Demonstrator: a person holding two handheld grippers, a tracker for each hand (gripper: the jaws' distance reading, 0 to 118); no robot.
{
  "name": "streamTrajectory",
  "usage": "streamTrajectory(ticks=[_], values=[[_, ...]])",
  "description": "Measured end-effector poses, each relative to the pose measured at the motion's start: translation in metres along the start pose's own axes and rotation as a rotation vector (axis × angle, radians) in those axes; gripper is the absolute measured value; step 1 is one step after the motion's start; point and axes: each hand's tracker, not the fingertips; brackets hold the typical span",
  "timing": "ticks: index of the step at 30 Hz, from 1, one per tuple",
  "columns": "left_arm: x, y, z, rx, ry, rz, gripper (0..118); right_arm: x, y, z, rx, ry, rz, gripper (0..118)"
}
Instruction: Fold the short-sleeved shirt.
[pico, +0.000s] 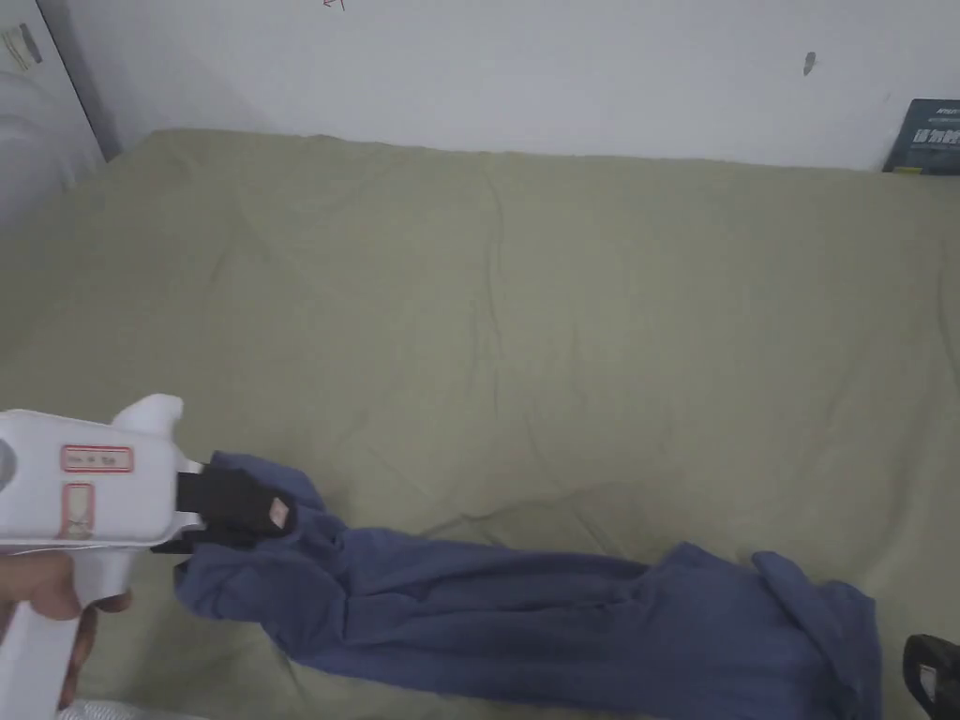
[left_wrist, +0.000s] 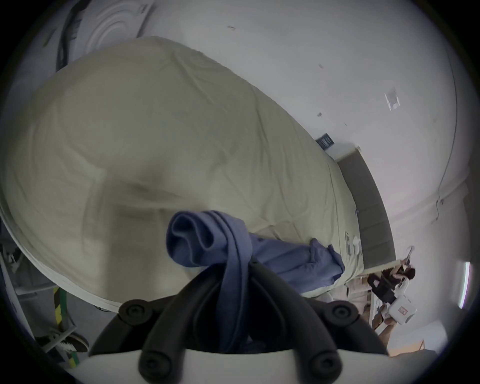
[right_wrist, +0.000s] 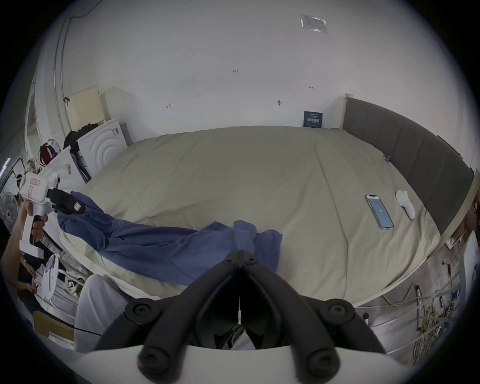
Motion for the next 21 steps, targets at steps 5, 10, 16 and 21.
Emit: streamTrajectory(ticks=[5, 10, 16, 21], values=[[0.049, -0.003, -0.039, -0.057, 0.054, -0.094, 5, 0.013, -0.008, 0.004, -0.010, -0.003, -0.033, 1], [0.080, -0.011, -0.098, -0.149, 0.102, -0.122, 5, 0.022, -0.014, 0.007, -0.012, -0.008, -0.061, 1], [0.095, -0.027, -0.168, -0.235, 0.192, -0.176, 22, 0.029, -0.019, 0.007, -0.025, -0.010, -0.099, 1], [0.105, -0.042, -0.181, -0.217, 0.159, -0.185, 112, 0.032, -0.022, 0.006, -0.038, -0.007, -0.119, 1]])
